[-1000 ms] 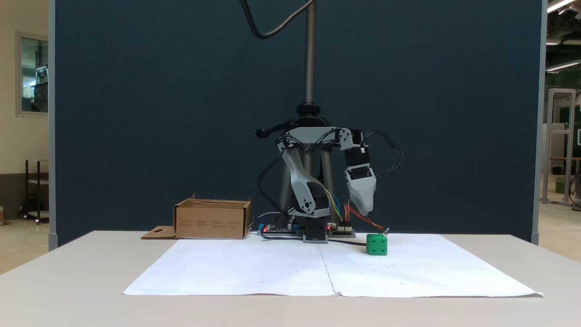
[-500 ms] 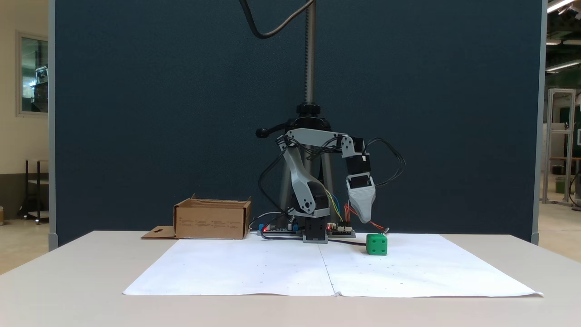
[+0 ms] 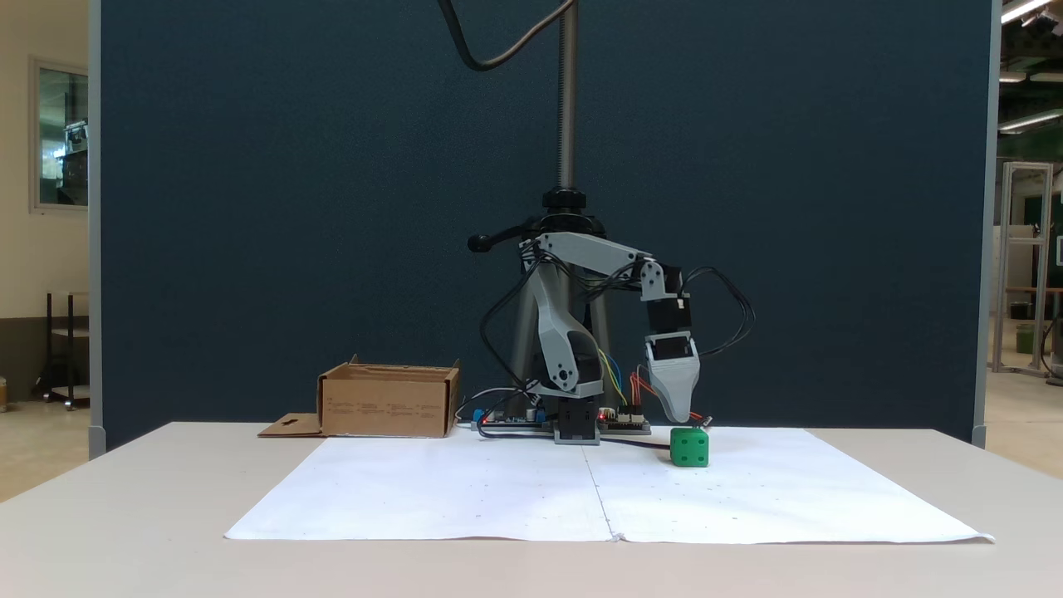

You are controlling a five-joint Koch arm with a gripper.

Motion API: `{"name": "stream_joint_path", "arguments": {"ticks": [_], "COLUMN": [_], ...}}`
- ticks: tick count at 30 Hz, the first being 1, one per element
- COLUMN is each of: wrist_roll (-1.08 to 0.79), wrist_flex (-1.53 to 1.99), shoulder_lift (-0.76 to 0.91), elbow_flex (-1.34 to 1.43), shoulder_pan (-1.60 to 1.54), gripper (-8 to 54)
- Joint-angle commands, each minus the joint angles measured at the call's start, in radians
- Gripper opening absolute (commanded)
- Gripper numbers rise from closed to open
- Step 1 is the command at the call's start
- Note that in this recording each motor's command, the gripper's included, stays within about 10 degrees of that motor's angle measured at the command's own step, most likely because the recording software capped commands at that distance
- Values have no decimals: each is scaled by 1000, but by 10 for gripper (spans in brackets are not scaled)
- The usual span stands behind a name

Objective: Grasp a green dice and put it in the bin.

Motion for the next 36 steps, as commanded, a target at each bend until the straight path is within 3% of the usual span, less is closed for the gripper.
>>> {"name": "stream_joint_path", "arguments": {"ticks": [1, 36], "wrist_roll": [87, 89], "wrist_flex": [-48, -124], "shoulder_lift": [2, -187], "elbow_flex": [-14, -12], "shoulder_pan": [-15, -46], "gripper": [390, 389]}}
